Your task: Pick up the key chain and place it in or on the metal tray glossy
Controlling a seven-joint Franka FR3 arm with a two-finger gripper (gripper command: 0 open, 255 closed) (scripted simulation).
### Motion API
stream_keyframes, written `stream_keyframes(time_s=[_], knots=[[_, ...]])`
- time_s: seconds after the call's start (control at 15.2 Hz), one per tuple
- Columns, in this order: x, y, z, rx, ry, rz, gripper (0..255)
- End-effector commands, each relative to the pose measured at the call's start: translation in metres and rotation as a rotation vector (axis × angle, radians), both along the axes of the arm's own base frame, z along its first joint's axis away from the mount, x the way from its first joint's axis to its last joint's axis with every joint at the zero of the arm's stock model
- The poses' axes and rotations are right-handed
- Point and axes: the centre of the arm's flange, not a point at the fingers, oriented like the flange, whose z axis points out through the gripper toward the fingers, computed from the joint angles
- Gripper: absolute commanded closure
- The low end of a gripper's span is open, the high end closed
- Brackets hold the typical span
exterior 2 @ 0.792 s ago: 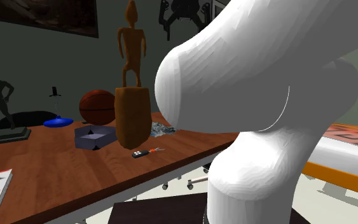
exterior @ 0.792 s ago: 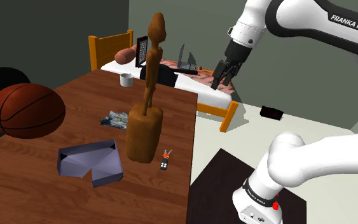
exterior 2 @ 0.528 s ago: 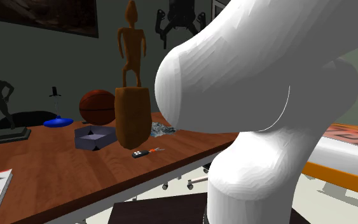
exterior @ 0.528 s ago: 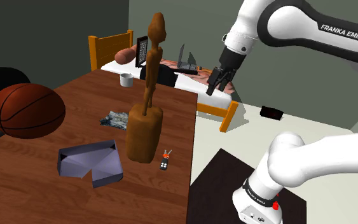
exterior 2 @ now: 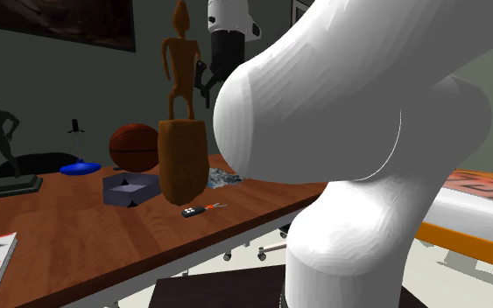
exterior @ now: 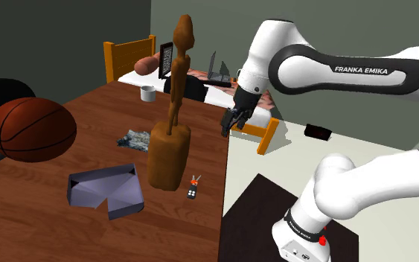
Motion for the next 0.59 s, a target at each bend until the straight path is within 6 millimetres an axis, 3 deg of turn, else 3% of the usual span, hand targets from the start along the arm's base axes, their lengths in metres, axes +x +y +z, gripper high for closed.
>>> stream_keyframes(time_s=[0.0, 0.53], knots=[[0.005, 0.008, -0.027, -0.001, 0.006, 0.001, 0], [0.027, 0.051, -0.121, -0.006, 0.036, 0.009, 0]])
